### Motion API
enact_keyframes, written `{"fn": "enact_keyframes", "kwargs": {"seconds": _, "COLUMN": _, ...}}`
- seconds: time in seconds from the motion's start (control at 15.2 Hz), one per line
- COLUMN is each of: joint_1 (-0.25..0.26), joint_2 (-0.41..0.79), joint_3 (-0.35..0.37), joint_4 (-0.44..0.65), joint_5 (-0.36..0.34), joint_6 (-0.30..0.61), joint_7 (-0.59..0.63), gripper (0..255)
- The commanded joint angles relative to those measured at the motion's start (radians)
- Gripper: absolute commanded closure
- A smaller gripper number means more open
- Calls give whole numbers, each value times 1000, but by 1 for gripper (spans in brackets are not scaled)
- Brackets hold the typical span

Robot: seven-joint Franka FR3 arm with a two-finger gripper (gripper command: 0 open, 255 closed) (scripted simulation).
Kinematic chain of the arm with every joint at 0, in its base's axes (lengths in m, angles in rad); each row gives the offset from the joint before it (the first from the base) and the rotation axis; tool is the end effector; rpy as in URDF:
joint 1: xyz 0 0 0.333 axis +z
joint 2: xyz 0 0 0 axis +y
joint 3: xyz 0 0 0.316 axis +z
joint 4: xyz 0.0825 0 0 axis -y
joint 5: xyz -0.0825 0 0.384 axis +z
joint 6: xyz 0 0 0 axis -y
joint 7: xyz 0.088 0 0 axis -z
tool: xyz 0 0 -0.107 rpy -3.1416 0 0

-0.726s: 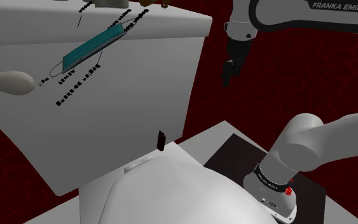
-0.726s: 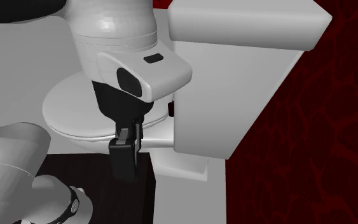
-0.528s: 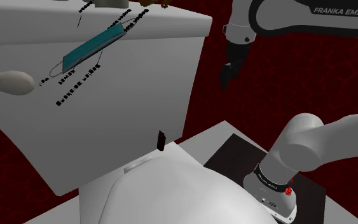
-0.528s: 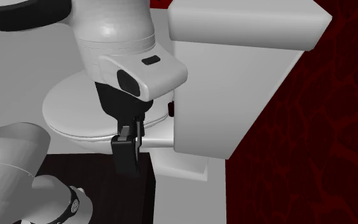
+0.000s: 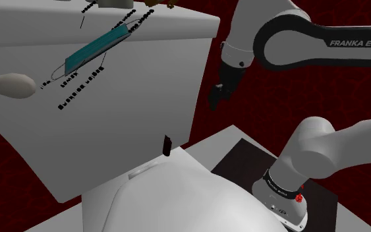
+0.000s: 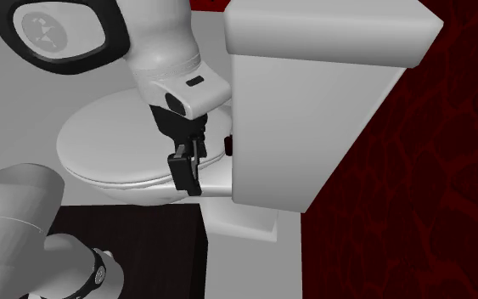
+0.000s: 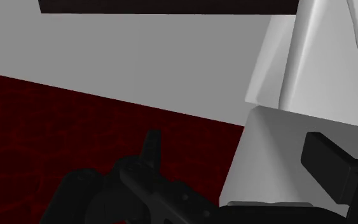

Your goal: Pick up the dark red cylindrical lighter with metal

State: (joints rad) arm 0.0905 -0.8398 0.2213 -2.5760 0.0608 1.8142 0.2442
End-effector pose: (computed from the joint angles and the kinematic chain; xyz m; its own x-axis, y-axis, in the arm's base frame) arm 0.2933 0.1082 0.5167 0.9959 -0.0080 0.0899 -0.0157 -0.9963 0.0849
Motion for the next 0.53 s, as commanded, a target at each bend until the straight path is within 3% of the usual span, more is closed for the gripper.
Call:
{"fn": "enact_keyframes", "kwargs": {"seconds": 0.0, "joint_1": 17, "joint_2": 4, "joint_3": 43, "joint_4": -32, "joint_5": 39, "joint_6": 76, "joint_7": 58, "gripper": 0}}
{"fn": "enact_keyframes", "kwargs": {"seconds": 0.33, "joint_1": 50, "joint_2": 54, "joint_3": 161, "joint_4": -74, "joint_5": 116, "joint_6": 264, "joint_7": 200, "gripper": 0}}
{"fn": "enact_keyframes", "kwargs": {"seconds": 0.46, "joint_1": 85, "joint_2": 98, "joint_3": 187, "joint_4": -79, "joint_5": 112, "joint_6": 347, "joint_7": 279, "gripper": 0}}
